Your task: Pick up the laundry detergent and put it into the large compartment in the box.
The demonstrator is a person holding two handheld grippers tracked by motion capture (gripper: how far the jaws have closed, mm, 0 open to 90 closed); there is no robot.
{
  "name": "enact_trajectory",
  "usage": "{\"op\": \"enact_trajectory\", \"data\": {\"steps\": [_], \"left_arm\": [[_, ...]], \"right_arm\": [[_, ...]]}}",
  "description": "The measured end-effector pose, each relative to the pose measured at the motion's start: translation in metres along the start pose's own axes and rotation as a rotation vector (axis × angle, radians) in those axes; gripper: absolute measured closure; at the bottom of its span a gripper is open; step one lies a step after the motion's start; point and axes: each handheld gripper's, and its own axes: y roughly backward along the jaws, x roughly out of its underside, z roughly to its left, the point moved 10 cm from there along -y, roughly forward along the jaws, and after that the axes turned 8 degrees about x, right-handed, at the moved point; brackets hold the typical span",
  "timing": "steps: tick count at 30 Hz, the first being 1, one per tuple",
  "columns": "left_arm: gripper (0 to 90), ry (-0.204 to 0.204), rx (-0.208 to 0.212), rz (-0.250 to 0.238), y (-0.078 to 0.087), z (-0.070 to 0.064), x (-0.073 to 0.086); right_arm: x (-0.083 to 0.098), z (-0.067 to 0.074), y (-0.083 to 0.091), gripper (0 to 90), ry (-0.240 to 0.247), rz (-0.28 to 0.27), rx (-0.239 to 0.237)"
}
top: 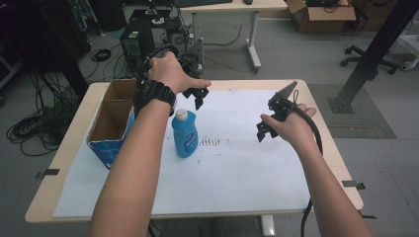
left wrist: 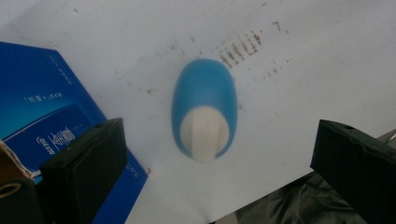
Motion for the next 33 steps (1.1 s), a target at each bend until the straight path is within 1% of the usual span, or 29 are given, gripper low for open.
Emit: {"op": "enact_trajectory", "data": {"steps": [2,5,7,9,12,13,18,19,22,25,29,30,31,33], "left_arm": [[3.9,0.0,0.003,0.0,-0.001,0.0,0.0],[3.9,0.001,-0.002,0.011,-0.008,0.001,0.003],[4.0,0.001,-0.007,0.018,-0.011,0.002,0.004],[3.9,0.005,0.0,0.018,-0.015,0.002,0.004],[3.9,0.006,0.0,0.03,-0.024,0.003,0.007],[4.0,0.006,0.0,0.03,-0.024,0.003,0.007],[3.9,0.005,0.005,0.037,-0.036,0.003,0.008],[3.9,0.005,0.005,0.037,-0.036,0.003,0.008],[3.9,0.002,-0.007,0.043,-0.041,0.004,0.008],[4.0,0.006,0.002,0.047,-0.047,0.004,0.008],[4.1,0.004,-0.006,0.058,-0.057,0.006,0.009],[4.1,0.004,-0.006,0.058,-0.057,0.006,0.009],[3.8,0.01,-0.007,0.058,-0.061,0.006,0.01],[4.0,0.006,-0.004,0.062,-0.064,0.006,0.01]], "right_arm": [[0.0,0.001,-0.001,3.9,0.001,0.0,-0.002],[0.0,0.001,-0.002,3.9,0.002,0.0,0.003],[0.0,0.002,-0.003,4.0,0.005,-0.002,-0.002],[0.001,0.003,-0.004,3.9,0.008,0.0,-0.001],[0.001,0.005,-0.006,3.9,0.007,0.003,-0.005],[0.001,0.005,-0.006,3.9,0.007,0.003,-0.005],[0.002,0.005,-0.008,3.9,0.008,0.006,-0.006],[0.002,0.005,-0.008,3.9,0.008,0.006,-0.006],[0.003,0.005,-0.01,3.9,0.012,0.005,-0.006],[0.003,0.005,-0.01,3.9,0.012,0.004,-0.005],[0.004,0.005,-0.013,3.9,0.01,0.008,-0.007],[0.004,0.005,-0.013,4.0,0.011,0.008,-0.008],[0.004,0.005,-0.014,3.9,0.01,0.009,-0.008],[0.004,0.005,-0.015,3.9,0.011,0.011,-0.006]]}}
